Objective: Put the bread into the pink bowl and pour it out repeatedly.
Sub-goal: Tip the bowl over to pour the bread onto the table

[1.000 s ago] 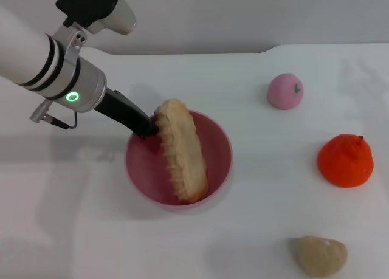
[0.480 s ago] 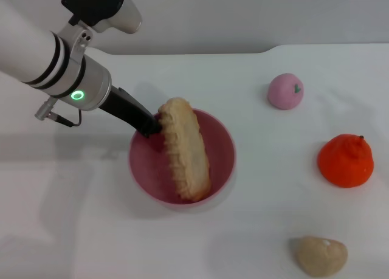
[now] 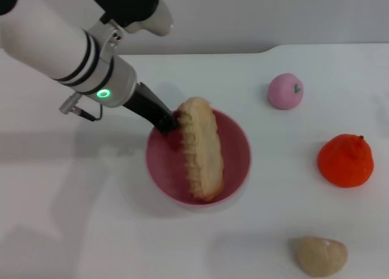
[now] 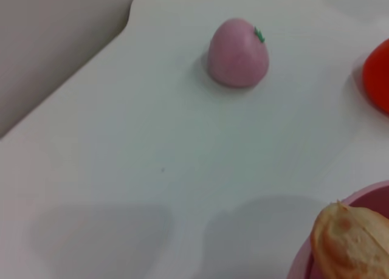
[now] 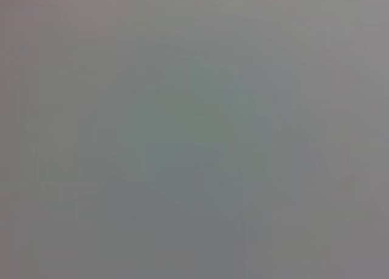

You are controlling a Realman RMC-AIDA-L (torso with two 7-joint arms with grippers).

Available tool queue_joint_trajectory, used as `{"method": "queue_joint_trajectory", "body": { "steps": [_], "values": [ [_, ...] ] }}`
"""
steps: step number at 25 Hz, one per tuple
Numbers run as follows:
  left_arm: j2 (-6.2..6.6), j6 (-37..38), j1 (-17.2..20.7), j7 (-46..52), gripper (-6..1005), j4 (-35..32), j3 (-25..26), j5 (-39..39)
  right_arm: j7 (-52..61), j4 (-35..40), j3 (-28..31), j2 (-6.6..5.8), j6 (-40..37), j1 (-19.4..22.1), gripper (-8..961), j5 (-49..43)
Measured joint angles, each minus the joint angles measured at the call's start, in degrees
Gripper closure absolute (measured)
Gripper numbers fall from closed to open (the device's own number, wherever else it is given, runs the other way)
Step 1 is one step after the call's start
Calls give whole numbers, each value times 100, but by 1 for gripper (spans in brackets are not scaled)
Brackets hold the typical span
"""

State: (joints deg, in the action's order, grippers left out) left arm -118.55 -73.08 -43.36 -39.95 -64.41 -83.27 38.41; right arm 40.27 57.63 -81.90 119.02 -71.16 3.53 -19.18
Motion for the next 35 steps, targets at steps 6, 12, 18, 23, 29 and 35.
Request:
{"method": "queue_joint_trajectory", "body": {
  "steps": [6, 12, 18, 23, 29, 35],
  "values": [
    [-6, 351, -86, 102, 909, -18, -397, 0, -104, -276, 313, -1, -115, 12, 635, 16],
    [-44, 962, -155, 137, 909, -39, -900, 11, -187, -469, 524, 6, -242, 49, 635, 121],
    [-46, 1391, -174, 201, 908, -59, -1243, 125, -194, -543, 610, 7, -340, 83, 635, 120],
    [-45, 2362, -167, 231, 908, -208, -1927, 364, -197, -563, 564, 7, -340, 89, 634, 89],
    [-45, 3295, -91, 205, 908, -281, -2544, 437, -200, -565, 543, 7, -407, 106, 634, 79],
    [-38, 4445, 221, -8, 908, -310, -3221, 396, -199, -496, 530, -1, -479, 163, 634, 75]
  ]
}}
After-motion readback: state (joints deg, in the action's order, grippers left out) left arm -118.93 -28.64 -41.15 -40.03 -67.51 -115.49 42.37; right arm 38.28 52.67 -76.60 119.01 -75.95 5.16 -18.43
